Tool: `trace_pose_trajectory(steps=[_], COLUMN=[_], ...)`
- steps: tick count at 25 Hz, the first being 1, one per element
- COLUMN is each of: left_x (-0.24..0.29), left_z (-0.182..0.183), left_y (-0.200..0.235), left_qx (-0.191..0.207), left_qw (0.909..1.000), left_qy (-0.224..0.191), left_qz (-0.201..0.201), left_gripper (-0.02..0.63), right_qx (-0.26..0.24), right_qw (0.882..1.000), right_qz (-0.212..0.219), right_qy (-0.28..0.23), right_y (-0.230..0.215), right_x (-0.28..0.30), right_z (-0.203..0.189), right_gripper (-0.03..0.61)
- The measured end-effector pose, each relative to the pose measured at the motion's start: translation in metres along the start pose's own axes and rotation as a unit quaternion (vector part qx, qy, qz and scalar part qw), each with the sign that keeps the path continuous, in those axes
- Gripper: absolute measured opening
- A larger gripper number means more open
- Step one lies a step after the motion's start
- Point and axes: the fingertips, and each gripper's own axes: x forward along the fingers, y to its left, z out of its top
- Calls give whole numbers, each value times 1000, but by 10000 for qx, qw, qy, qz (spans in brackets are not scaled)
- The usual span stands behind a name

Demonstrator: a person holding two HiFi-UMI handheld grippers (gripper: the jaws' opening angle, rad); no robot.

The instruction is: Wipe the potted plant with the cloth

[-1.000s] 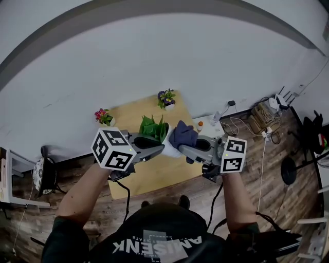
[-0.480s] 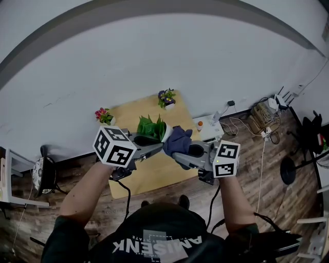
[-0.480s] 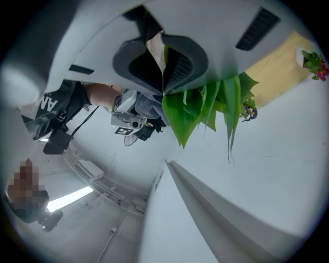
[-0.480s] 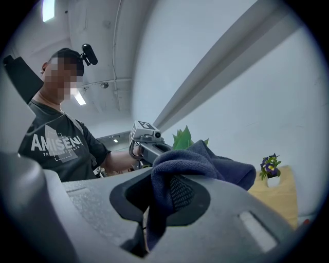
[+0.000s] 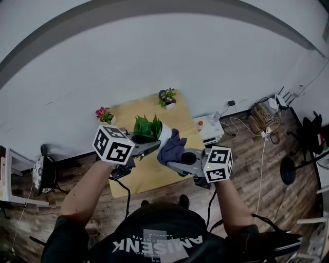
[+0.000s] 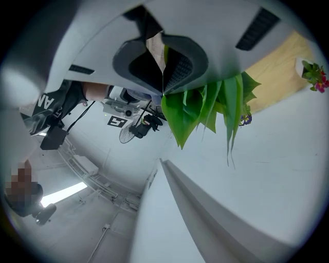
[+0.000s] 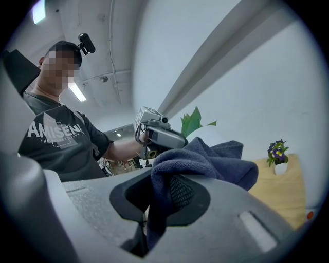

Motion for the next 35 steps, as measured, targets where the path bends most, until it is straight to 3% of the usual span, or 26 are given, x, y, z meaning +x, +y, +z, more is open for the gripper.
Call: trace_pose_trajectory(steps=[11,15,18,20,23,27,30,35], left_x=[-13,-15,-14,-12,-3,18,38,65], left_z=[1,-8,-22,-36,-62,-107,-132,-165], left_y=[8,26,47,62,81,108,131,146], left_qx=[-252,-145,147,446,737,1043,1454,1884], left_qw=[9991,9989,9948,9880,9773,9599,9418,9222], left_qy=[-331,-258,-5,299,806,1536,1999,2440], left_qz=[-23,371,1003,1451,1815,2100,2279,2336], left_gripper=[6,8,8,8,9,11,12,14], right_qx=[335,437,550,545,435,239,88,94], right_qw=[9988,9986,9981,9973,9950,9875,9825,9739], right_qz=[-64,-185,-234,-321,-657,-1367,-1607,-1953], right_qy=[358,216,-140,-360,-612,-753,-942,-1155], right_y=[-5,-10,-14,-16,-21,-27,-26,-25], right_x=[-2,-11,-23,-31,-43,-58,-67,-84], right_z=[-35,-32,-18,-5,13,33,51,65], right_gripper=[43,43,43,43,43,44,44,44])
